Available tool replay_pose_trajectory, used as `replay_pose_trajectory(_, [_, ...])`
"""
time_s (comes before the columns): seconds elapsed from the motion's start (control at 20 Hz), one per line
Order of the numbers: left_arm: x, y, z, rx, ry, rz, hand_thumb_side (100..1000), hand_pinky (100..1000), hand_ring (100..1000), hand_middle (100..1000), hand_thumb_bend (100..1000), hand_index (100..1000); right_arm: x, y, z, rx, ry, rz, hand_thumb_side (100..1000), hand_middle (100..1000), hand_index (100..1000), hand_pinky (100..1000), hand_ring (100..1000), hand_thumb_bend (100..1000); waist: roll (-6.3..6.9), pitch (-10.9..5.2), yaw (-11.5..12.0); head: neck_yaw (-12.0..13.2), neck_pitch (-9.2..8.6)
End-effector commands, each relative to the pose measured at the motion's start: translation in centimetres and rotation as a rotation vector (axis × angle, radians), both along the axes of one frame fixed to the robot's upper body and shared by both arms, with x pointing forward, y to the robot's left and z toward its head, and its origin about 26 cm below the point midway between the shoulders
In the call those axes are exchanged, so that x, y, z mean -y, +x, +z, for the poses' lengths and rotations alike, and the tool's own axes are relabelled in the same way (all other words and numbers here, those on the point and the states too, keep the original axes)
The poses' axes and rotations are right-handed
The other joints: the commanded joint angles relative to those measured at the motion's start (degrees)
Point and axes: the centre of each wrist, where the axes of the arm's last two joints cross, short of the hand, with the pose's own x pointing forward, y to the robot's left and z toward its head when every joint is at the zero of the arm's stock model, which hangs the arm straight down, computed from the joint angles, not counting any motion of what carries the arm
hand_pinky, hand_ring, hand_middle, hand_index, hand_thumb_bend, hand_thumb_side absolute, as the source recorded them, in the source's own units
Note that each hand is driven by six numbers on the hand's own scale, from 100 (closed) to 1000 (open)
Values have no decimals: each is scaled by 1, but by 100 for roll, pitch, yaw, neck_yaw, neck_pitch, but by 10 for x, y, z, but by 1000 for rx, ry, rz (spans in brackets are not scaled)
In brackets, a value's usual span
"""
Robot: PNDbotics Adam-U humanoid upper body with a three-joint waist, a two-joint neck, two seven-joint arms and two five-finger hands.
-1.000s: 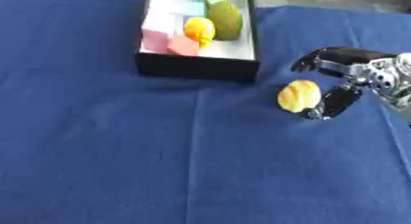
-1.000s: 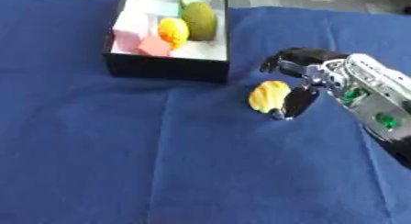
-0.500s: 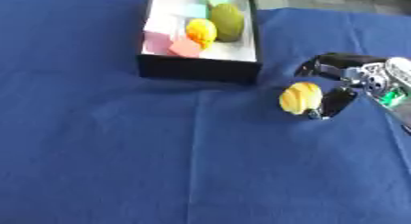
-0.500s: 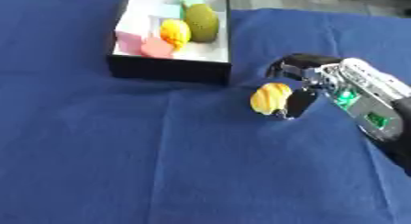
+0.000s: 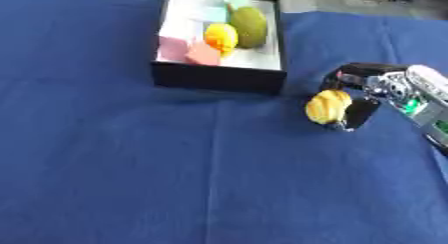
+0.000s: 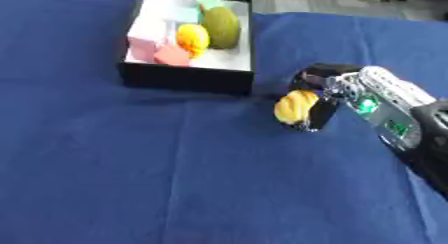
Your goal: Pick up objects on the table and place them in the box.
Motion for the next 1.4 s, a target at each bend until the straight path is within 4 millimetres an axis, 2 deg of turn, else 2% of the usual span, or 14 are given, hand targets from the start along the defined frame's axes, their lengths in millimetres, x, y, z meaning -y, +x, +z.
replay_pose_trajectory(0.05, [-1,-3,11,32,22,0,553,764,785,769,100,794,8,3,-3,0,0,-35,100,637,722,808,768,367,100,-31,5,-1,-83])
replay_pose_trajectory(0.25, [-2,-3,10,30,25,6,552,765,785,770,100,795,5,-8,12,52,12,-8,100,638,722,803,766,357,98,-63,-31,19,-41])
replay_pose_trajectory(0.7, [-5,-4,9,23,37,17,550,767,786,771,102,795,-1,-67,80,141,7,80,100,650,731,805,768,343,53,-167,-140,120,-18])
replay_pose_trajectory(0.95, [-6,-4,9,23,39,20,550,766,785,770,103,795,-2,-89,104,191,30,96,100,646,730,806,765,338,43,-191,-167,142,9])
replay_pose_trajectory(1.1, [-6,-4,9,22,41,22,548,766,785,771,104,795,-6,-98,123,261,54,110,100,643,730,808,763,332,41,-206,-176,142,20])
replay_pose_trajectory(1.25, [-7,-5,9,22,44,25,547,765,784,771,105,794,-21,-102,149,367,60,145,100,650,733,813,767,331,42,-231,-179,124,47])
replay_pose_trajectory(1.4, [-6,-4,9,23,39,18,547,763,783,770,106,794,-47,-85,170,426,65,175,100,650,736,817,766,329,57,-263,-177,81,74])
